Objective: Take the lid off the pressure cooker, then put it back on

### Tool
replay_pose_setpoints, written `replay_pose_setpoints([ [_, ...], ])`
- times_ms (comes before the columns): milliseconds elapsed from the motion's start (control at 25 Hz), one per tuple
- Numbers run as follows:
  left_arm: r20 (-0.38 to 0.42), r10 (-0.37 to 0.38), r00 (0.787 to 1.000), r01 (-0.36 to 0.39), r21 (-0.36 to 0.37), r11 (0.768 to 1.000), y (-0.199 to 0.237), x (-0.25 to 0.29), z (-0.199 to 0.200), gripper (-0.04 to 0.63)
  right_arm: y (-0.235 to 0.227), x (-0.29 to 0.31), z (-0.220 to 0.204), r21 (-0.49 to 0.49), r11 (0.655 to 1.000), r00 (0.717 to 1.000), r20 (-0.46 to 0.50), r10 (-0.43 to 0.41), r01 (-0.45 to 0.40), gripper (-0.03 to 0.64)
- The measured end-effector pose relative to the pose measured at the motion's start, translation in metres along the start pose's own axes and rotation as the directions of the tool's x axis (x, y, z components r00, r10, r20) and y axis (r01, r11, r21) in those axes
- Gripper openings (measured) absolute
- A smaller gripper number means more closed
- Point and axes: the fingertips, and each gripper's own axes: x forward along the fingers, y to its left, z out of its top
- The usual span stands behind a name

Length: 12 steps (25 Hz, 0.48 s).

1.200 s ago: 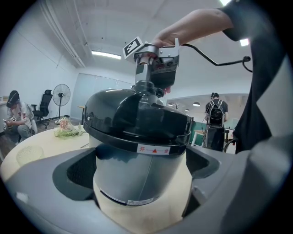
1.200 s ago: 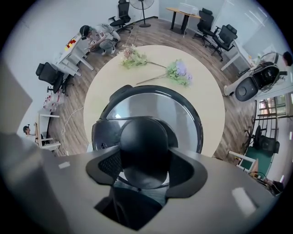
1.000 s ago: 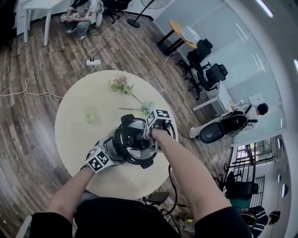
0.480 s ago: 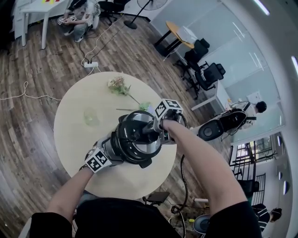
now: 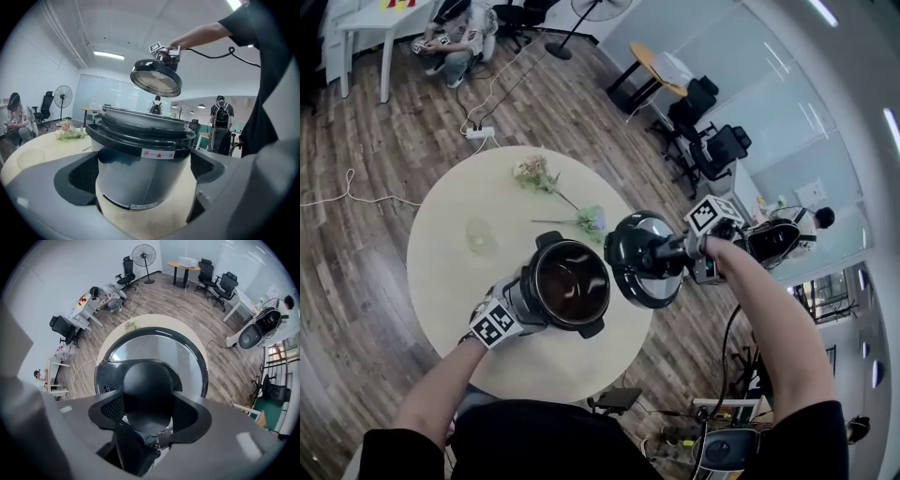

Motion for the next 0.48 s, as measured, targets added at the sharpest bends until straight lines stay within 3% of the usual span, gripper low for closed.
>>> replay_pose_setpoints([
  [240, -0.002, 0.003, 1.000, -0.003, 0.003, 1.000, 0.002, 0.000, 0.000, 0.589, -0.083, -0.021, -0.032, 0.042, 0.994, 0.995, -0.016, -0.102, 0.103, 0.287],
  [480, -0.014, 0.001, 1.000, -0.001, 0.004, 1.000, 0.001, 0.001, -0.003, 0.589, -0.139, 0.037, -0.068, 0.093, 0.989, 0.992, -0.046, -0.114, 0.118, 0.287],
])
